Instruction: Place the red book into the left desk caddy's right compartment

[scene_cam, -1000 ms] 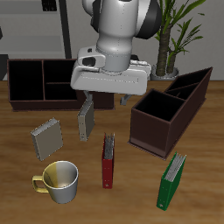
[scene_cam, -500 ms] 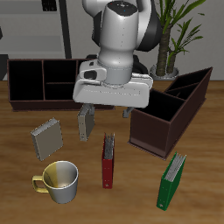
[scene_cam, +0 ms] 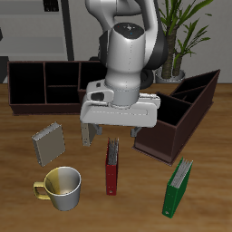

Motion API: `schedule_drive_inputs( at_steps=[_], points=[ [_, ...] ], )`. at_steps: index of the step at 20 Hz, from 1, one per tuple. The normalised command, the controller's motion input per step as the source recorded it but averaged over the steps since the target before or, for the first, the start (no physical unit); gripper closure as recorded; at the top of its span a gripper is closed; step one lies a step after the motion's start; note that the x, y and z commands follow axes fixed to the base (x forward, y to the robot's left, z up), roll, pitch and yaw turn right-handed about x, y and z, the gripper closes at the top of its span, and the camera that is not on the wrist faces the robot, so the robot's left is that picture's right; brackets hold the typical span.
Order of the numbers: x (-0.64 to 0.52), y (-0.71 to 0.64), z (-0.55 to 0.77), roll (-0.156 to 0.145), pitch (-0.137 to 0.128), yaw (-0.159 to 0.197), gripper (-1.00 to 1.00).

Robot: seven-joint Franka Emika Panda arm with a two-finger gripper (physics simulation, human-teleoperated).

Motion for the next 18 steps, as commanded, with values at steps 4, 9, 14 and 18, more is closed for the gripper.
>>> schedule_drive_inputs(
  at_steps=[4,9,14,18],
  points=[
    [0.06,-0.03,-0.28,0.002,-0.002,-0.005,-1.00],
    [0.04,-0.12,-0.28,-0.008,0.005,-0.028,-1.00],
    [-0.02,-0.06,-0.24,0.008,-0.005,-0.053,-1.00],
    [0.04,-0.10,-0.37,-0.004,0.048,-0.032,-1.00]
  ],
)
